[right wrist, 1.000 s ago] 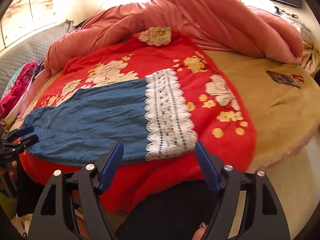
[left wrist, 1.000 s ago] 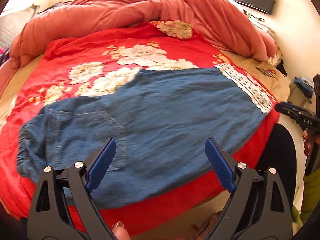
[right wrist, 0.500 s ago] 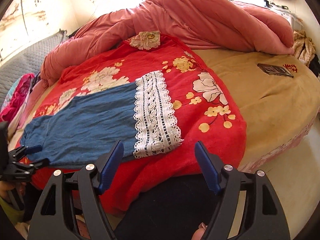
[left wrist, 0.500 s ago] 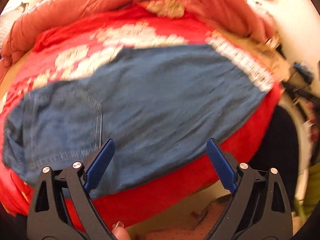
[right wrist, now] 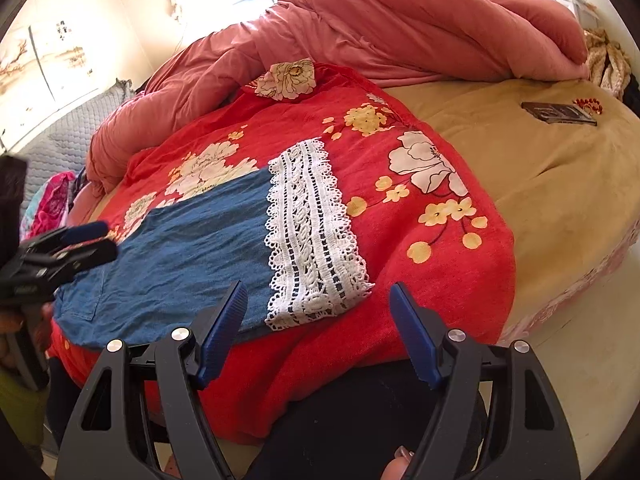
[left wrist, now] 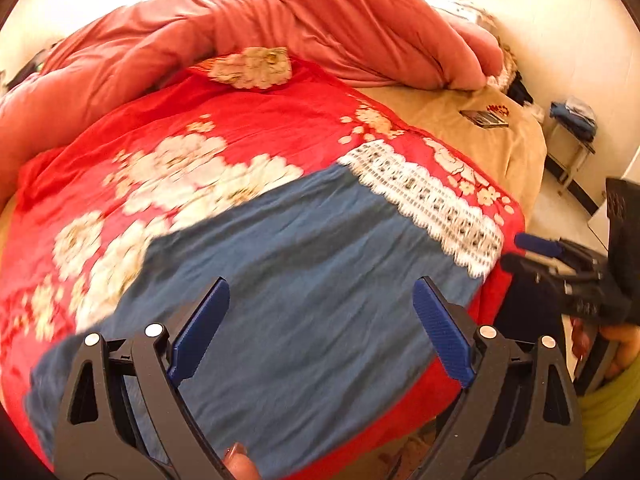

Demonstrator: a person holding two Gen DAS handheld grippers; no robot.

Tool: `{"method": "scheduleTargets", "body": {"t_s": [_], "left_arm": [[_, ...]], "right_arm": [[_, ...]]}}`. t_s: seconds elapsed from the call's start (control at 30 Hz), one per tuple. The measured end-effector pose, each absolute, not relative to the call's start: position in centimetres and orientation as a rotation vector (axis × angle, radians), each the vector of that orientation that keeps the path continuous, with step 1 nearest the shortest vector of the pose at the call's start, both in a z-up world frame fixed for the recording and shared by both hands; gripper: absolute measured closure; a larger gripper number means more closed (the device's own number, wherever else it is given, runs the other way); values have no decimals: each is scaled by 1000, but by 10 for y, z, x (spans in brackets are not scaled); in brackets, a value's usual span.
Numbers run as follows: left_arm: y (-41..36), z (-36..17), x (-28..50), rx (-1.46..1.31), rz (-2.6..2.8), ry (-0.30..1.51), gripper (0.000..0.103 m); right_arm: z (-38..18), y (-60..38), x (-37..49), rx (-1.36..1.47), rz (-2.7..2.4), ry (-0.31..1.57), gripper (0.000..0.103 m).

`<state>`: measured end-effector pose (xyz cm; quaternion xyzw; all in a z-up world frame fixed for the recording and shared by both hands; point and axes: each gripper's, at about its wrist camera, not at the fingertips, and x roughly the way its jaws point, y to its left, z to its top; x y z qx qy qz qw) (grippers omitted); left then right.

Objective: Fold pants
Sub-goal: 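Grasp the lace hem with the left gripper while the right gripper grasps beside it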

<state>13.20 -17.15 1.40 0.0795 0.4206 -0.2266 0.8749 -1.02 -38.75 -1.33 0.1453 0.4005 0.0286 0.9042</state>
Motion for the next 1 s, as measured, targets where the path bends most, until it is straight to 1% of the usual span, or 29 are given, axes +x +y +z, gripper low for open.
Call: {"method": "scheduleTargets", "body": {"t_s": [0.3,0.4,0.47,0.57,0.73,0.87,0.93,0.97,1.0], "left_arm": [[-213,-3,217,170,-547,979,17],[-223,-6,241,161,-574,992,24],[-230,-10,253,158,-600,1006,31],[-244,-17,267,172,-653,1037,37],[-266,-25,281,225,-725,1051,41],[-273,-36,292,249,-742,1062,42],[-273,-43,297,245,-759,1076,45],[-274,-47,299,248,-769,1086,45],[-275,-50,301,249,-779,1089,45]], "right_arm": [[-17,-392,2,338,76,829,30],[-18,-389,7,349,94,829,30],[-19,-389,11,359,96,836,30],[-21,-391,18,376,97,842,30],[-23,-393,27,404,113,846,30],[-23,-392,34,393,116,861,30],[-25,-392,38,392,124,877,40],[-28,-392,40,393,130,893,41],[-32,-391,42,395,130,913,44]]}}
